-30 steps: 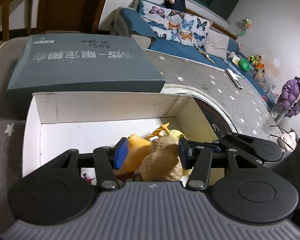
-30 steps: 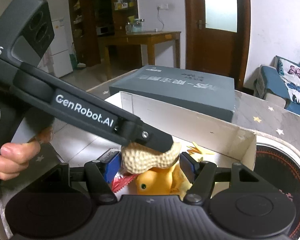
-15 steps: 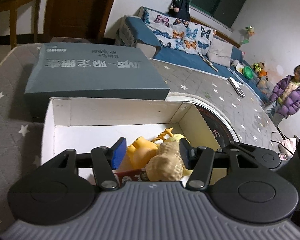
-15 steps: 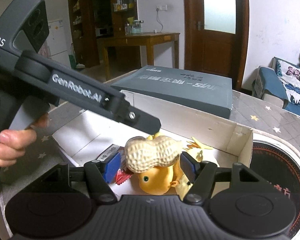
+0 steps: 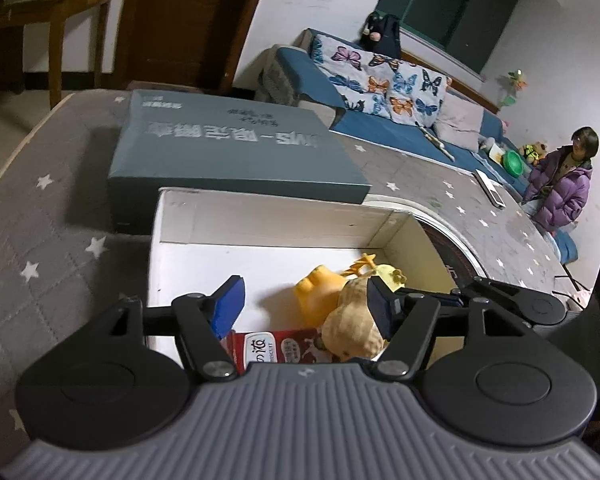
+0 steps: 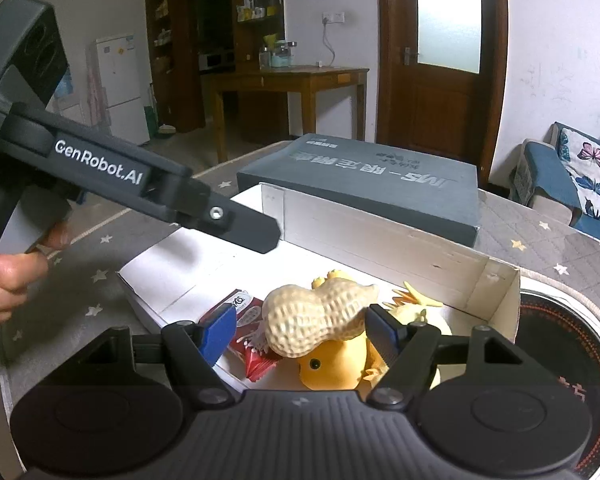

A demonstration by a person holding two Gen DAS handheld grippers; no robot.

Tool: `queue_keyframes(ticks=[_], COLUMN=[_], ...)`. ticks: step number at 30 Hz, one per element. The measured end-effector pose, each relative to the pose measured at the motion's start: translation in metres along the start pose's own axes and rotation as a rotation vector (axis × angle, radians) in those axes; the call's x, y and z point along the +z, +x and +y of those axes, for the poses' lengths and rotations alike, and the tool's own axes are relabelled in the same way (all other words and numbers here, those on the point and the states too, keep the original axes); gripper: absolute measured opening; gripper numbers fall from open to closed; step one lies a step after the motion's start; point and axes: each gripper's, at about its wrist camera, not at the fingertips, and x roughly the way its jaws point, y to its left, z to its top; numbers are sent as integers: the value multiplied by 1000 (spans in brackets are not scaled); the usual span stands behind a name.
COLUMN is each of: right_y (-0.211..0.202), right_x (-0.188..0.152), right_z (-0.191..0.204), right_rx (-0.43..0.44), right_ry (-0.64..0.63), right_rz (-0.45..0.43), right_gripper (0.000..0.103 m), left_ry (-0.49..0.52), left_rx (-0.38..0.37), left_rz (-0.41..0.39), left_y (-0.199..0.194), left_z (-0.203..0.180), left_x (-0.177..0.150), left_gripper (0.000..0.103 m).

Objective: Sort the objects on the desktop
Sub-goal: 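Lower the peanut toy into the white box and release it, then raise the open left gripper out of the white box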

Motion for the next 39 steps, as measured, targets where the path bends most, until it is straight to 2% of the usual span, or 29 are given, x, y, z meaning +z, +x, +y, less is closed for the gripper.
queue_keyframes(ticks=[3,8,11,19,22,28,30,32,34,39], right_y=[0,9,13,14,11,2,-2,-5,-9,-17], right_x=[4,7,8,7,7,6,4,2,1,-5], right_z=[0,10,13,15,13,7,5,5,4,4], right_rx=[70,53,73,49,38,7,-1,-7,-14,-30], right_ry=[60,12,16,-3,5,13,13,14,17,22], right_rz=[-5,5,17,25,26,18,15,10,5,2], right_gripper=[73,73,73,74,77,78,79,81,87,88], left_ry=[-16,-31,-54,-58,-38,27,46,65,83,133], left_rx=[11,19,19,37,74,137,154,170,187,229], left_rz=[1,5,12,24,8,-26,-39,-53,-66,-89], left_y=[-3,-6,-6,-6,-6,-11,-14,-17,-20,-27], left_z=[7,14,20,21,16,2,-3,-8,-13,-27], left_x=[-2,-5,-6,-9,-12,-15,-16,-17,-18,-23], left_gripper=[66,66,66,66,79,82,94,99,100,101])
